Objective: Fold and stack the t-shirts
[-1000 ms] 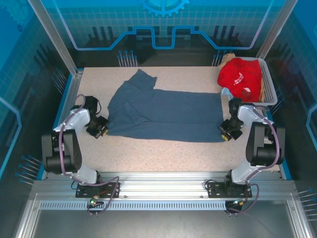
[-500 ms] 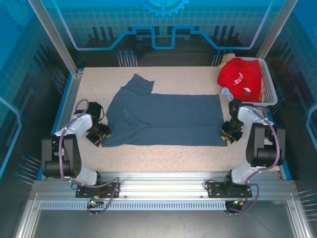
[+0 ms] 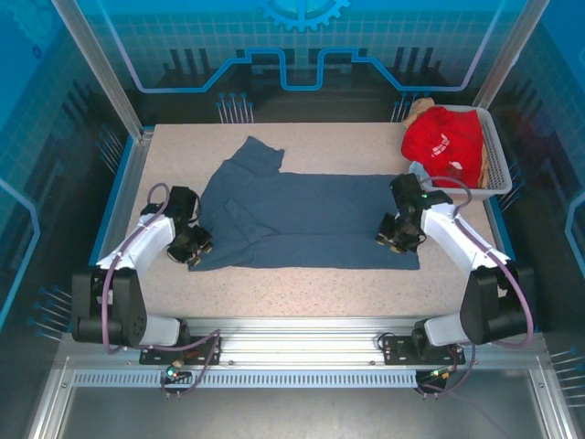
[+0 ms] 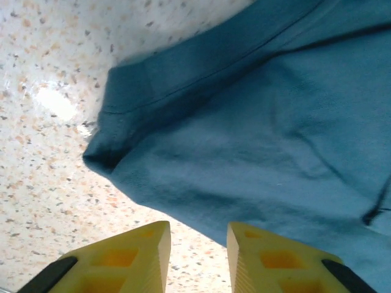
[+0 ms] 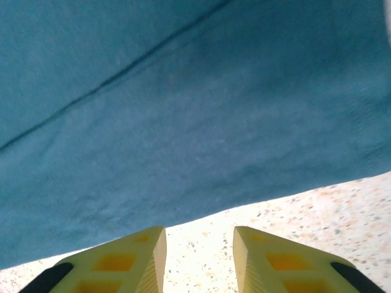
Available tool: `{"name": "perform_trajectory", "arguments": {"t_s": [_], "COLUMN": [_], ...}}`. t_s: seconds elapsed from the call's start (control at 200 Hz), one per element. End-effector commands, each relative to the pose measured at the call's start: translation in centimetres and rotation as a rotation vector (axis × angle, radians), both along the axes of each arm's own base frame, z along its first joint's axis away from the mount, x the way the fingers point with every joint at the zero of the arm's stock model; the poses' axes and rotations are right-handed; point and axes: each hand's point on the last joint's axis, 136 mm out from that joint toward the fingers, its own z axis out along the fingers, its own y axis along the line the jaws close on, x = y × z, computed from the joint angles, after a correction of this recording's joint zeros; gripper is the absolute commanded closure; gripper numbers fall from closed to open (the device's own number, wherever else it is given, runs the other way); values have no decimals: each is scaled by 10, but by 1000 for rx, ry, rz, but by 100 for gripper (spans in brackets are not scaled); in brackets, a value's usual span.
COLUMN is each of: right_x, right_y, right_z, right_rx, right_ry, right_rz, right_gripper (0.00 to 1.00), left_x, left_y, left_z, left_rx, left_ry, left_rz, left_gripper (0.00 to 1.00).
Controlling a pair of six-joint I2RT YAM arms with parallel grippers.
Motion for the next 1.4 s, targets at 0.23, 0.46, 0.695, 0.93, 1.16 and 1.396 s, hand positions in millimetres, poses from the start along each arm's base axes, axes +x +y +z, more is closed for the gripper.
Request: {"name": "perform_trajectory", "arguments": {"t_s": [0.23, 0.46, 0.695, 0.93, 1.16, 1.396], "right_x": [-14, -14, -12, 4, 32, 35], "right_y": [-21, -42, -50, -28, 48, 101], "right_z": [-54, -74, -81, -38, 37, 60], "right_rx": [-32, -71, -97, -104, 84, 331], "right_ry": [295, 401, 418, 247, -174, -323], "right_rz": [-93, -117, -97, -16, 155, 226], "right_gripper": [67, 69, 71, 66, 60, 60], "left_x": [1, 28, 41, 47, 65, 91], "left_y": [13, 50, 69, 48, -44, -113], "left_z": [-36, -46, -43, -1, 36, 2], "left_rx": [59, 163, 206, 167, -54, -273], "left_ry": [117, 139, 144, 54, -174, -191], "left_rz": [-70, -86, -127, -112, -92, -15], "left_gripper": [73, 82, 85, 74, 60, 58]}}
